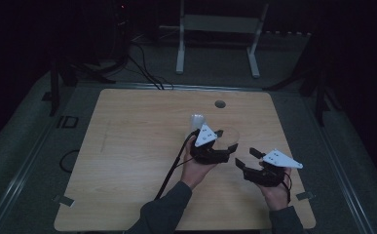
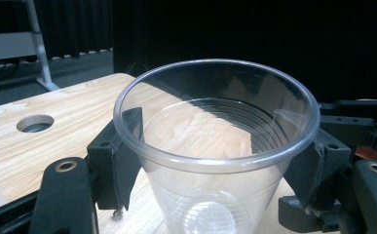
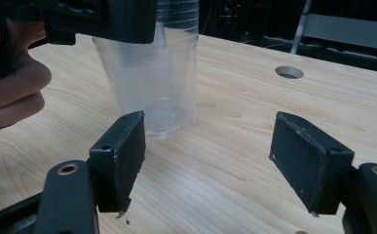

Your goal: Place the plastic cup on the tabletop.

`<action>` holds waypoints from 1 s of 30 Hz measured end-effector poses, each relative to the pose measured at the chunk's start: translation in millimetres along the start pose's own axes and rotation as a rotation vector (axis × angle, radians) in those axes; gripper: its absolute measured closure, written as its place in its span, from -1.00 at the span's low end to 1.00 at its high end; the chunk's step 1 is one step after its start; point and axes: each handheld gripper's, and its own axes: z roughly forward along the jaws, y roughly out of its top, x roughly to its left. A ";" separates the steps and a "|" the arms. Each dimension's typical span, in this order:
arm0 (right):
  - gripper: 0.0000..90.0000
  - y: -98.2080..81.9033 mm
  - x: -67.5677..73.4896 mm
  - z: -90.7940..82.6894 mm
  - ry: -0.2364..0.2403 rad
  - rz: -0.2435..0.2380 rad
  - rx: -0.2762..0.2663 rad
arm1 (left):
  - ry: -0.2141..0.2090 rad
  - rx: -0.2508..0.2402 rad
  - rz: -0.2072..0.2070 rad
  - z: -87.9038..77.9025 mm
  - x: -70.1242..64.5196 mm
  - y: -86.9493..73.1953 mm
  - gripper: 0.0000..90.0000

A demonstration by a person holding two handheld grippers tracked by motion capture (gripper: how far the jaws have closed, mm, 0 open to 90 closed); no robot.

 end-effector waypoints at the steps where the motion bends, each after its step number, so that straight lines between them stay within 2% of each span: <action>1: -0.36 -0.1 -0.1 -0.3 0.000 0.000 0.000 | 0.001 0.001 0.001 0.1 0.1 -0.3 -0.35; 30: -0.36 -3.2 -1.6 -3.5 -0.005 0.005 0.002 | 0.042 -0.004 0.013 3.4 5.7 -17.0 -0.34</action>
